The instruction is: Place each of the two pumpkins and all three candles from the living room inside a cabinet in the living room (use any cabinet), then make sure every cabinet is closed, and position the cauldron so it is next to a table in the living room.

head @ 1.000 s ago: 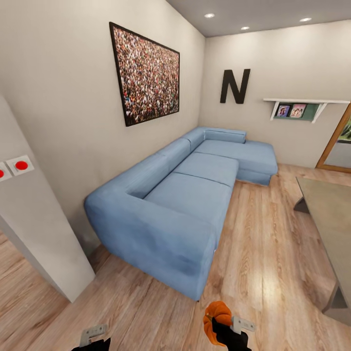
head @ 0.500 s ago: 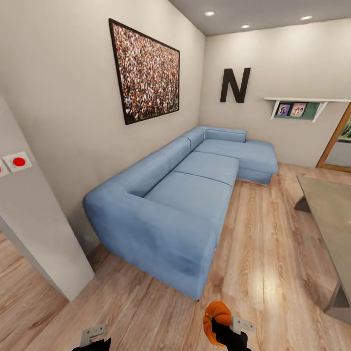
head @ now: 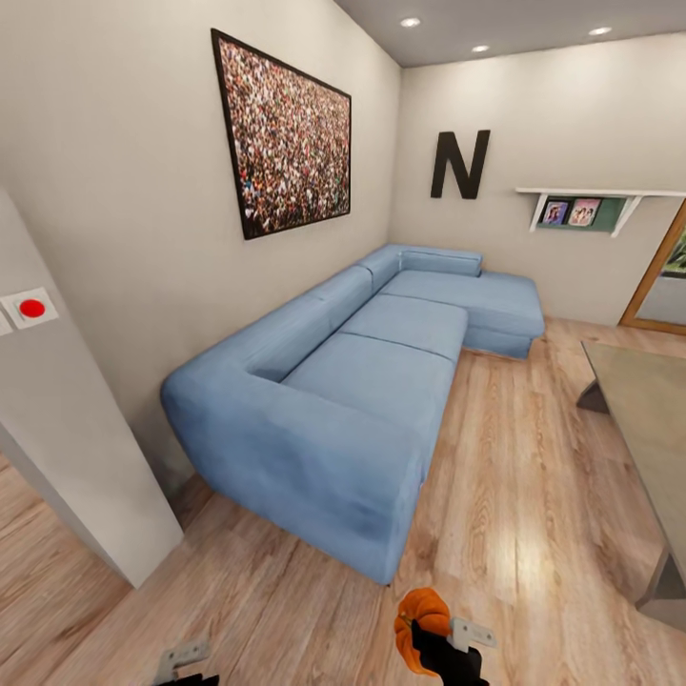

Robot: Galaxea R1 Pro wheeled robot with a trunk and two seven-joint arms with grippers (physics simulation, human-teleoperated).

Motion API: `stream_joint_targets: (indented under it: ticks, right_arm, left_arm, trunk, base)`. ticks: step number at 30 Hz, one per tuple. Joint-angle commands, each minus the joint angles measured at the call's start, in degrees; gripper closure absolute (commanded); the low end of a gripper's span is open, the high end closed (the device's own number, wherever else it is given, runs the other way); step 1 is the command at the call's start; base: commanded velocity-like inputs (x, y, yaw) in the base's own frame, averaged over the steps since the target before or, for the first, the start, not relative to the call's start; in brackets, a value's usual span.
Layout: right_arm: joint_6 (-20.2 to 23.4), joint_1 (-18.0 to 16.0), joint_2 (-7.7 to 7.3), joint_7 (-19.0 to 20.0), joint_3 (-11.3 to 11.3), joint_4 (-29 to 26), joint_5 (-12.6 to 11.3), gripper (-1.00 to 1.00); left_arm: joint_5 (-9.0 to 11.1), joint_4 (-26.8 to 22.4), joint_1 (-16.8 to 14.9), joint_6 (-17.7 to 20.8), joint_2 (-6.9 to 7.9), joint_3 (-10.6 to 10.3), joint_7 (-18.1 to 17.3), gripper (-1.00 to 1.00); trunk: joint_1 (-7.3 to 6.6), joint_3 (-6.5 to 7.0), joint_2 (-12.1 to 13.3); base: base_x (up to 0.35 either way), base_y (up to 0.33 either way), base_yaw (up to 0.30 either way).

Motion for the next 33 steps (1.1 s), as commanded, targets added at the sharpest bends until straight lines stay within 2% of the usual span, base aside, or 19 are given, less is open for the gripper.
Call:
stream_joint_targets:
  ticks: [1,4,7,14,18,23,26,27,33]
  right_arm:
    - [-0.1,0.0,0.01,-0.4,0.5,-0.1,-0.3,1.0]
    - [0.1,-0.1,0.02,-0.4,0.5,-0.1,-0.4,1.0]
    - [0.2,-0.1,0.02,-0.4,0.4,-0.1,-0.6,1.0]
    - [0.3,-0.1,0.02,-0.3,0.4,-0.1,-0.9,1.0]
    - [0.3,-0.1,0.09,-0.3,0.4,-0.1,-0.9,1.0]
    - [0.9,0.0,0.03,-0.3,0.4,0.0,-1.0,1.0]
    - [7.5,-0.1,0.04,-0.6,0.5,0.0,-0.8,1.0]
    - [13.1,-0.1,0.03,-0.8,0.4,-0.2,-0.5,1.0]
    - [14.6,-0.1,0.03,-0.5,0.5,-0.2,-0.4,1.0]
  left_arm:
    - [0.5,-0.1,0.0,1.2,0.62,-0.2,-2.1,-1.0]
    - [0.4,-0.1,-0.1,3.9,1.82,-0.3,-6.5,-1.0]
    - [0.4,-0.1,-0.1,4.9,2.19,-0.3,-8.0,-1.0]
    - [0.9,-0.2,-0.3,5.4,2.66,-0.3,-8.8,-1.0]
    - [2.5,-0.3,-0.5,5.4,5.23,-0.3,-8.9,-1.0]
    - [4.0,-0.3,-0.5,5.4,6.1,-0.4,-9.0,-1.0]
    - [4.1,-0.4,-0.5,5.4,6.21,-0.4,-9.0,-1.0]
    - [4.2,-0.4,-0.5,5.4,6.25,-0.4,-9.0,-1.0]
    - [4.2,-0.4,-0.5,7.2,5.99,-0.5,-9.1,-1.0]
  trunk:
    - [0.23,-0.24,-0.4]
    - [0.88,-0.78,-1.7]
    - [1.54,-1.32,-2.9]
    - [3.08,-2.57,-5.7]
    - [3.96,-3.29,-7.3]
    - [5.06,-4.19,-9.3]
    - [5.72,-4.73,-10.5]
    - [5.94,-4.91,-10.9]
    - [7.25,-5.98,-13.3]
  base:
    - [0.0,0.0,0.0]
    - [0.0,0.0,0.0]
    - [0.0,0.0,0.0]
    - [0.0,0.0,0.0]
    - [0.0,0.0,0.0]
    - [0.0,0.0,0.0]
    - [0.0,0.0,0.0]
    - [0.0,0.0,0.0]
    - [0.0,0.0,0.0]
